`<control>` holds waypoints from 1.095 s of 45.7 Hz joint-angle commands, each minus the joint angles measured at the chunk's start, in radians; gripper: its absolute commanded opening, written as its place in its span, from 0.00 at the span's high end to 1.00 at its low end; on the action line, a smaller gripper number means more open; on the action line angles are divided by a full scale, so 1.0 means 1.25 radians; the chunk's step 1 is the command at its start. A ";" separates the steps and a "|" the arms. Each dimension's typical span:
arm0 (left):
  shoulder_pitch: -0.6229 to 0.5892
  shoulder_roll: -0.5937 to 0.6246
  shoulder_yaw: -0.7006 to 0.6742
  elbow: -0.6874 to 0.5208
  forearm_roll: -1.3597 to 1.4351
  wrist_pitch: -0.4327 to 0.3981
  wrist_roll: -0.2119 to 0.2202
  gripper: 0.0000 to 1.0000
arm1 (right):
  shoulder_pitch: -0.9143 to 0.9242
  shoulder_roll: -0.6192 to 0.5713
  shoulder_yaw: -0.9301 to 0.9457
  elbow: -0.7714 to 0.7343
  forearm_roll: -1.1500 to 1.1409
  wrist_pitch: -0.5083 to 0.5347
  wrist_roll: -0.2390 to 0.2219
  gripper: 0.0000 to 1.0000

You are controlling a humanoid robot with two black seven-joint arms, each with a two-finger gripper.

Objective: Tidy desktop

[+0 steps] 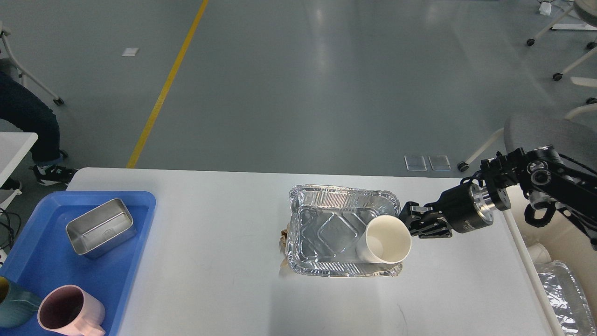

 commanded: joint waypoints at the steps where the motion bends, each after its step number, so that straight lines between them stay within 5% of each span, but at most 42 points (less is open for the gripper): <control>1: 0.006 -0.048 0.010 -0.052 0.007 0.000 0.007 0.02 | -0.002 0.000 0.000 0.000 -0.001 0.000 0.000 1.00; 14: 0.016 -0.358 0.012 -0.044 0.008 0.142 0.130 0.02 | 0.000 -0.005 0.002 0.000 -0.002 0.000 0.000 1.00; 26: 0.058 -0.695 0.013 0.049 0.022 0.224 0.121 0.02 | -0.003 -0.009 0.009 0.000 -0.002 0.000 0.000 1.00; 37: 0.059 -0.983 0.016 0.274 0.049 0.253 0.125 0.02 | -0.015 -0.021 0.012 0.000 -0.002 0.000 0.001 1.00; 50: 0.120 -1.116 0.038 0.352 0.048 0.314 0.122 0.02 | -0.024 -0.020 0.012 -0.002 -0.017 0.000 0.001 1.00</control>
